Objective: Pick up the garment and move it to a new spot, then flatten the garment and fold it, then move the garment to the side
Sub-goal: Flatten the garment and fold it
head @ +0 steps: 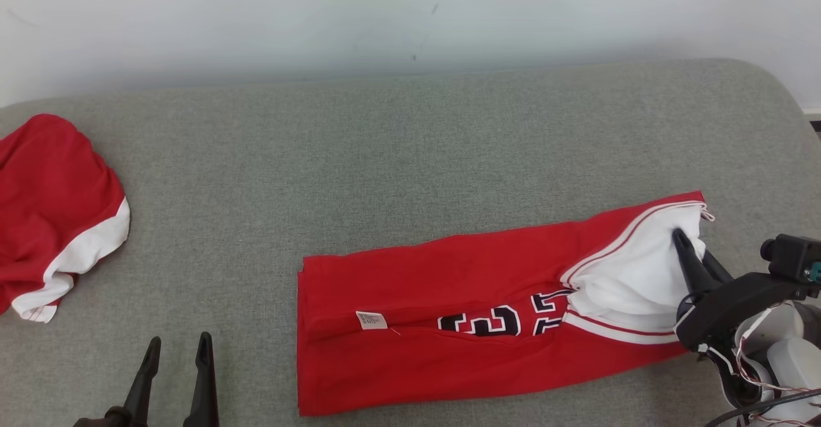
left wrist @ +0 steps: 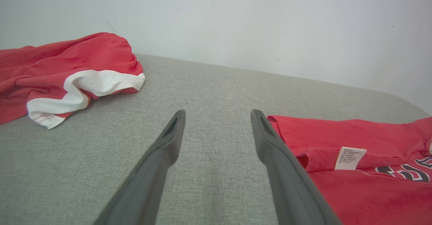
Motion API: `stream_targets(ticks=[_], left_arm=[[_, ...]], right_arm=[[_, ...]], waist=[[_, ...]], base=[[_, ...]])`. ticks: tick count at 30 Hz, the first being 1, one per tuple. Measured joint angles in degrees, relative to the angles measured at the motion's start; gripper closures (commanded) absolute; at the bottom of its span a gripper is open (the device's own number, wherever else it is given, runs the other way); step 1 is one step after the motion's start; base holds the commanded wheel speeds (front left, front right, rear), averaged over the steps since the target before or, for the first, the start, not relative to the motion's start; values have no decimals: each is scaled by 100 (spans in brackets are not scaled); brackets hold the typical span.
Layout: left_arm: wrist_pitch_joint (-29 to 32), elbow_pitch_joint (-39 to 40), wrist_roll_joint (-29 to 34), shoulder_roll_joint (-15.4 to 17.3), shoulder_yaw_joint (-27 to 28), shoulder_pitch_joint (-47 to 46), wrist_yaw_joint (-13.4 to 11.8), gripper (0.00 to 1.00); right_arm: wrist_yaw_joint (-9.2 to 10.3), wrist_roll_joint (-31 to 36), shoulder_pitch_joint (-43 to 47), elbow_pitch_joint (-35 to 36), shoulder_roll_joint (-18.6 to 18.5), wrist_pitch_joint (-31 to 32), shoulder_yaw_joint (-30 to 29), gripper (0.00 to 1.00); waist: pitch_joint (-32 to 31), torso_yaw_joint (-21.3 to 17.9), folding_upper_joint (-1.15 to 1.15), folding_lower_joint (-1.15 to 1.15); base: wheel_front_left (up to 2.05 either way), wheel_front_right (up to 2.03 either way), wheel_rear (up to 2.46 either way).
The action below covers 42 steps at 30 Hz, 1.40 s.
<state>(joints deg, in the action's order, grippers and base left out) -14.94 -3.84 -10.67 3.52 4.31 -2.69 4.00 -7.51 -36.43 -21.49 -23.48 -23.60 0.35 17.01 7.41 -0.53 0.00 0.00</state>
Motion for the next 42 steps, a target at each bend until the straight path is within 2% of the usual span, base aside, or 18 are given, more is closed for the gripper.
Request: stream_targets(ticks=[9, 12, 18, 26, 33, 42], left_arm=[[0, -36, 22, -27, -4, 2, 53, 0], [0, -54, 22, -38, -31, 13, 79, 0], [0, -90, 21, -47, -93, 12, 92, 0], [0, -193, -12, -58, -218, -36, 99, 0], [0, -282, -83, -60, -343, -105, 94, 0], [0, -363, -179, -62, -556, -204, 43, 0]], right_arm=[[0, -1282, 247, 1316, -190, 427, 634, 100], [0, -1582, 325, 1771, -229, 570, 907, 100], [1, -1901, 358, 2209, -123, 699, 1256, 100], [3, -1890, 313, 2234, 101, 761, 1633, 100], [3, -1738, 119, 1934, 426, 671, 1901, 100], [3, -1681, -188, 1574, 637, 660, 2377, 100]], waist=[[-122, -38, 0, 0], [-148, 39, 0, 0], [-169, 211, 0, 0], [-160, 472, 0, 0], [-110, 647, 0, 0], [-62, 810, 0, 0]], base=[[0, 0, 0], [0, 0, 0], [0, 0, 0], [0, 0, 0], [0, 0, 0], [0, 0, 0]])
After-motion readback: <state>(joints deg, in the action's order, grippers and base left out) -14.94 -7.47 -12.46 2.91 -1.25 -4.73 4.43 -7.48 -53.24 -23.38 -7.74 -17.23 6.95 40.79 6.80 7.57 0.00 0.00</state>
